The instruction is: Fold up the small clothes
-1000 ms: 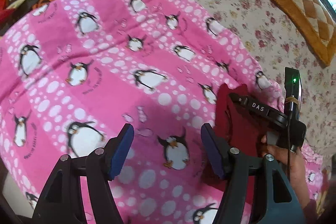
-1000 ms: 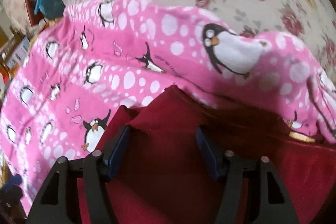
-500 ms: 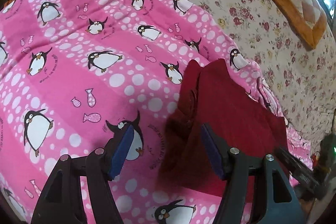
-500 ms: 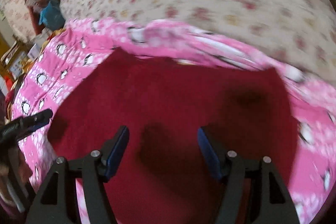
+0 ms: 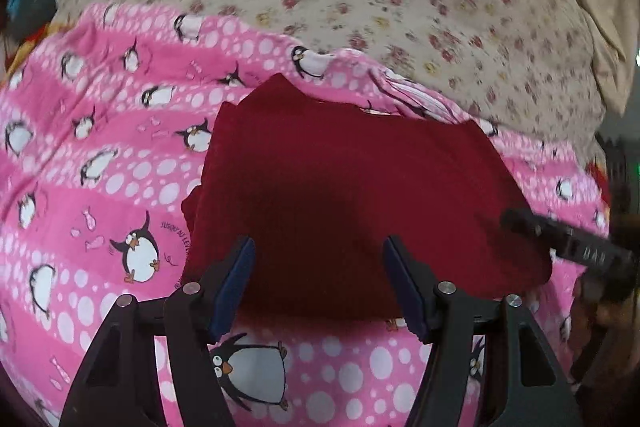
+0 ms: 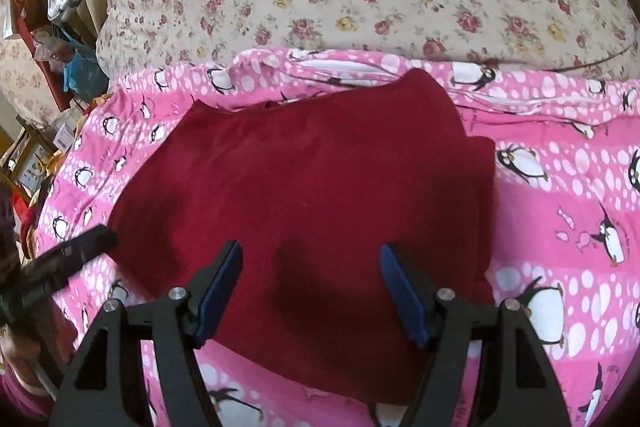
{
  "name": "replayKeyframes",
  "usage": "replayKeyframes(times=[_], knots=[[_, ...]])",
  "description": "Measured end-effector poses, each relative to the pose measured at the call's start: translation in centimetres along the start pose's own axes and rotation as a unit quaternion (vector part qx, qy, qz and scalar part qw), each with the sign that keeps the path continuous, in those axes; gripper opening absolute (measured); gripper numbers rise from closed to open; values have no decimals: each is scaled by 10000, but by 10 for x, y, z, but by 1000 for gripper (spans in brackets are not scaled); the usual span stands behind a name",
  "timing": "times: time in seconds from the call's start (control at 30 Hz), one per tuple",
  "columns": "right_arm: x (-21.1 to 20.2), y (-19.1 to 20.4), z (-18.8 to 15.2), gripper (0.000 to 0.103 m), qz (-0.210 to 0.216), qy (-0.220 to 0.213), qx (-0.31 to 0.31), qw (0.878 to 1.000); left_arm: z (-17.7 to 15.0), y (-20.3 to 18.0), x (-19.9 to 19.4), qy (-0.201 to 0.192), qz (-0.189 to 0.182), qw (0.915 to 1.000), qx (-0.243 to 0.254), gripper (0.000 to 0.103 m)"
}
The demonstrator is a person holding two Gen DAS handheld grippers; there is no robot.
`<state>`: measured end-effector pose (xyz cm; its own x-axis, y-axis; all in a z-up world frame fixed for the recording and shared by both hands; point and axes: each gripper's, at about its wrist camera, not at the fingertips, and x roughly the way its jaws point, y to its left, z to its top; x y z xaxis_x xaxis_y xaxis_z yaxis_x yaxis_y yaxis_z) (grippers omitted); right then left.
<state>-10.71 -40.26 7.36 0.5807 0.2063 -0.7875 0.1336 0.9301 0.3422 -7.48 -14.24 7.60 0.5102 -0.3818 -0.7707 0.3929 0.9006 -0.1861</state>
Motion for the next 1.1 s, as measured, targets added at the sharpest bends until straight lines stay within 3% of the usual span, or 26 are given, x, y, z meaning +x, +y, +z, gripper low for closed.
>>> replayKeyframes(times=[0.13, 0.2, 0.33, 0.43, 0.57, 0.67, 0.83, 0.97, 1.0, 1.07, 1.1], knots=[[-3, 15, -3, 75, -9, -30, -136, 9999, 5, 20, 0, -42, -86, 9995, -316, 46], [-6, 19, -7, 75, -8, 3, -207, 9998, 12, 39, 9, 157, -257, 9974, -661, 46], [-28, 18, -24, 75, -49, -16, -347, 9994, 24, 77, 33, 458, -635, 9847, -1556, 46], [-48, 8, -37, 76, -37, -130, -330, 9994, 35, 90, 50, 598, -297, 9801, -1872, 47], [-55, -12, -40, 78, -15, -119, -99, 9999, 41, 96, 72, 711, 9, 9763, -2046, 48], [-50, -21, -32, 78, 71, -147, -1, 9999, 42, 98, 86, 795, -29, 9750, -2076, 49], [-28, -21, -9, 78, 172, -259, -65, 9995, 44, 82, 91, 819, 187, 9844, -1547, 56], [-4, -22, -2, 77, 145, -186, 83, 9997, 45, 76, 92, 835, 234, 9866, -1380, 57], [-1, -23, -3, 77, 173, -173, 123, 9996, 46, 77, 92, 853, 197, 9863, -1401, 56], [5, -26, -7, 77, 184, -184, 172, 9995, 47, 80, 90, 876, 57, 9844, -1525, 32], [6, -26, -9, 77, 184, -222, 148, 9995, 48, 82, 89, 914, -64, 9828, -1604, 26]])
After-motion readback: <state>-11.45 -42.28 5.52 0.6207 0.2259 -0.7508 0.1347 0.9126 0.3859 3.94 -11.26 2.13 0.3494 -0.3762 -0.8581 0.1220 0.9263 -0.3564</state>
